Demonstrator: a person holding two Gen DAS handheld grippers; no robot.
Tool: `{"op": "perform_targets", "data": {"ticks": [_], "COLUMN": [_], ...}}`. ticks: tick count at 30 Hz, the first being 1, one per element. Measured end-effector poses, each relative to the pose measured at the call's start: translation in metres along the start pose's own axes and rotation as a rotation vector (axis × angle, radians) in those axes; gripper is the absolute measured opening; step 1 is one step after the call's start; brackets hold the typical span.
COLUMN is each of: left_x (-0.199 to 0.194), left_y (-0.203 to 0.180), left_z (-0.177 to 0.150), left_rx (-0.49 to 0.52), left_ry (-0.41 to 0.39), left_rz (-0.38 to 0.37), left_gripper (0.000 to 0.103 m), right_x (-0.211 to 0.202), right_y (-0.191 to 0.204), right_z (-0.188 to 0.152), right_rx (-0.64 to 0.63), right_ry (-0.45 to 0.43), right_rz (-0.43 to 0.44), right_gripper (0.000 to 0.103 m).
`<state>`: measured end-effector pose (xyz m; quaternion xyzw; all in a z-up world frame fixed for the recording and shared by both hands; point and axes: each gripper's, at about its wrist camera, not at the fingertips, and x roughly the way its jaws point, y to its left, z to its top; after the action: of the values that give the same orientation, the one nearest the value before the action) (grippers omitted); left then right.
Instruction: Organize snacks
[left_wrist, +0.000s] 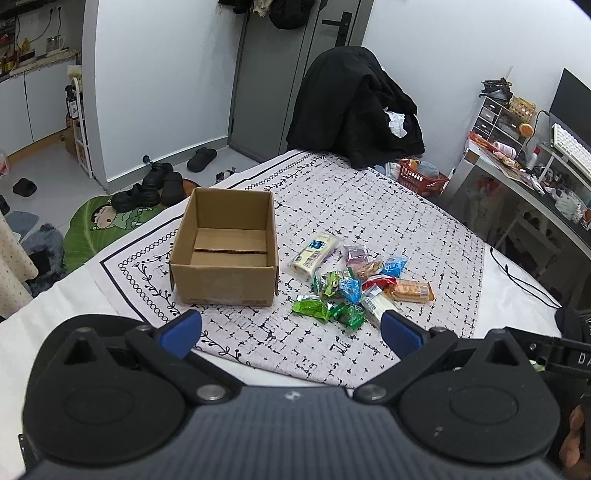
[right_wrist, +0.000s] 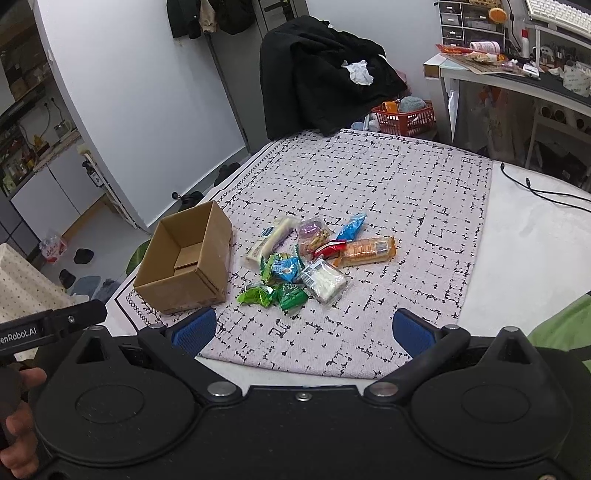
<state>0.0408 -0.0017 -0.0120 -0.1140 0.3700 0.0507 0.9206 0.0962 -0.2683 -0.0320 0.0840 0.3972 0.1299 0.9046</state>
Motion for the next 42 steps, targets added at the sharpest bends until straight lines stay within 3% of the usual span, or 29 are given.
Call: {"op": "perform_targets", "data": {"ticks": [16,30,36,42], "left_x": [0.055,0.113,0.141,0.172], "left_y": [-0.014,-0.032,-0.043,-0.051], "left_z": [0.010,0.011,0.013,0.011], "left_rx": [-0.039,-0.072,-0.074,-0.092], "left_ry": [0.028,0.108,0.149,0.202], "left_rz": [0.030,0.045,0.035,0.017], "left_gripper": [0.102,0.100,0.095,0.087], "right_x": [0.058,0.117,0.148,0.175], "right_y": [-0.028,-0.051,-0.062,-0.072], "right_z": [0.025,0.043,0.042,0.041], "right_rx": [0.035,0.067,0.127,0.176], "right_ry": [0.078,0.158,0.211,0.260], "right_rz": [0.034,0.075,0.099,0.156], "right_gripper": [0.103,0.102,0.094,0.093]}}
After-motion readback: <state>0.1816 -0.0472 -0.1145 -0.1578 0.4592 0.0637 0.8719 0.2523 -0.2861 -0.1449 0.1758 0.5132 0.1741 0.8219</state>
